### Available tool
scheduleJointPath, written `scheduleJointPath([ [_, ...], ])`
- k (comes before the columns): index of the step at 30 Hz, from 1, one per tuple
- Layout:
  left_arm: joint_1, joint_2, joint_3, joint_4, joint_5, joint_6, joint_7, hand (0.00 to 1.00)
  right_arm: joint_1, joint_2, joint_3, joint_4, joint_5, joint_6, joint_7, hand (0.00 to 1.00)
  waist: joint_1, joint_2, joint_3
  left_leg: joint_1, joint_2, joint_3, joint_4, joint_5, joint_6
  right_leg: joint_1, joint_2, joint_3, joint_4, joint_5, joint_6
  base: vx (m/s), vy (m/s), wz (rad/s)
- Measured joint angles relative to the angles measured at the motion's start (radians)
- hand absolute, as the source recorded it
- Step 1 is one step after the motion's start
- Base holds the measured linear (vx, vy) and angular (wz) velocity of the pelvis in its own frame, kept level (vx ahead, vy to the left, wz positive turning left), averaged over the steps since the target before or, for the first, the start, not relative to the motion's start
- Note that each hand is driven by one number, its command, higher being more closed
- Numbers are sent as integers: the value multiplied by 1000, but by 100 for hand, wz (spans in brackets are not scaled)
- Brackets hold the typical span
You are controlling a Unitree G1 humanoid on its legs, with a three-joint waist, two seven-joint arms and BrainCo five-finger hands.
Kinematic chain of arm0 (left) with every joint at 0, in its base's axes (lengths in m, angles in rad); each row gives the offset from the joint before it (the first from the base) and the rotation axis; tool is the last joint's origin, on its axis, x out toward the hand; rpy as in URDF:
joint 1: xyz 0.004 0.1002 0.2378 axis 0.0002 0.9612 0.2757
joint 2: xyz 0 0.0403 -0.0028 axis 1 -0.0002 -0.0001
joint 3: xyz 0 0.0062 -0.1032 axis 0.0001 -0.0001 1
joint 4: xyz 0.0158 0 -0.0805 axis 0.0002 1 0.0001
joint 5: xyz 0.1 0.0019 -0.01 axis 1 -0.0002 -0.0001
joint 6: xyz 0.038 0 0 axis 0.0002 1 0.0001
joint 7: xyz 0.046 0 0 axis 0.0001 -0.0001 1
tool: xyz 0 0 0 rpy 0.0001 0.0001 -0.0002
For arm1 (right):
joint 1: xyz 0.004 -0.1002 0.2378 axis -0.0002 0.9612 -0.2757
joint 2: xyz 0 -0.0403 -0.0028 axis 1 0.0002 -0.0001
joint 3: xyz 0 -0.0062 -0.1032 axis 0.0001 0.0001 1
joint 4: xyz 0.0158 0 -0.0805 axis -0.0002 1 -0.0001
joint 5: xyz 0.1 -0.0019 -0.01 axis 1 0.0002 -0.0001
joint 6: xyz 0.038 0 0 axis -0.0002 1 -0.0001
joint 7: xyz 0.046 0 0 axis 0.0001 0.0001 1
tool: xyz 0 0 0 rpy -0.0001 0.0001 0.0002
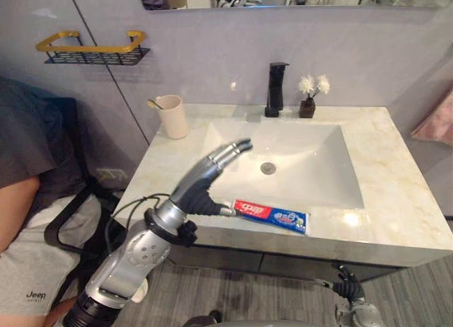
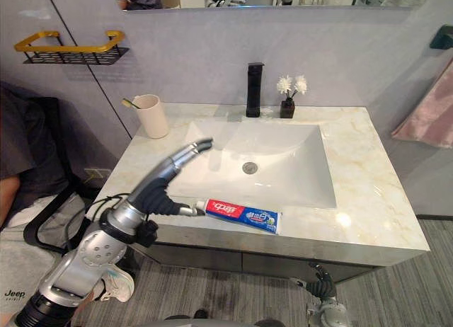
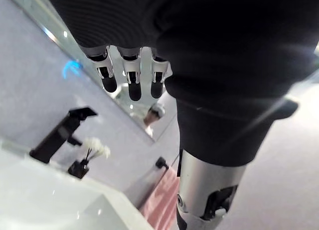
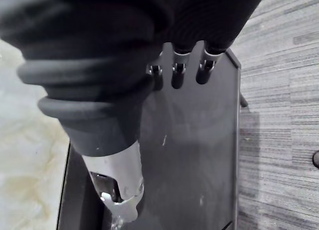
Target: Organize washtable
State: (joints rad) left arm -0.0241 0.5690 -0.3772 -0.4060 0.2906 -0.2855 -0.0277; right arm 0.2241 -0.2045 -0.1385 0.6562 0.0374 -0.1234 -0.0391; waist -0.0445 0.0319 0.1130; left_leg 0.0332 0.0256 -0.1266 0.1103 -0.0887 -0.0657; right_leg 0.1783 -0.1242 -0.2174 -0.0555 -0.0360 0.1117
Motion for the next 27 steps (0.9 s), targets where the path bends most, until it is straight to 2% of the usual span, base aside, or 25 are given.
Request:
scheduleJointPath([
  [4, -6, -59, -61, 90, 64, 8, -34, 0, -9, 0, 2, 0, -1, 0, 3, 0, 0, -4, -1, 0, 9, 26, -9, 2, -2, -18, 5, 28, -1, 3, 1, 24, 2, -19],
  [7, -46, -100, -94, 165, 124, 30, -37, 0, -23, 1, 3, 1, -1, 0, 3, 0, -8, -7, -1, 1, 10, 44, -23, 3, -1, -33, 3, 46, -1, 4, 2, 19, 19, -17],
  [12, -89, -118, -95, 233, 177, 50, -35, 0, -41, 3, 24, 8, -1, 0, 3, 0, -29, -22, 0, 0, 9, 54, -33, 3, -1, -43, 0, 56, -2, 6, 2, 15, 14, -7],
  [17, -114, -138, -95, 346, 238, 84, -31, 0, -51, 4, 24, 8, -1, 0, 2, 0, -29, -21, 0, -2, 9, 79, -43, 5, 2, -46, 0, 66, -38, 34, 3, -6, 14, -13],
  [21, -130, -145, -94, 376, 283, 81, -10, 0, -54, 4, 23, 8, -1, 0, 2, 0, -30, -21, 1, -2, 10, 97, -54, 8, 3, -61, -1, 84, -38, 39, 3, -26, 17, -15],
  [22, -143, -145, -95, 388, 302, 81, -4, 100, -61, 3, 22, 8, -1, 0, 1, 0, -31, -19, 4, -1, 10, 103, -70, 18, 4, -68, -2, 88, -43, 47, 2, -45, 12, -16],
  [27, -171, -138, -92, 447, 374, 77, 6, 100, -77, 2, 16, 8, -1, -1, -1, 0, -34, -18, 27, 0, 10, 122, -78, 23, 6, -82, -3, 106, -43, 56, 5, -42, 10, -13],
])
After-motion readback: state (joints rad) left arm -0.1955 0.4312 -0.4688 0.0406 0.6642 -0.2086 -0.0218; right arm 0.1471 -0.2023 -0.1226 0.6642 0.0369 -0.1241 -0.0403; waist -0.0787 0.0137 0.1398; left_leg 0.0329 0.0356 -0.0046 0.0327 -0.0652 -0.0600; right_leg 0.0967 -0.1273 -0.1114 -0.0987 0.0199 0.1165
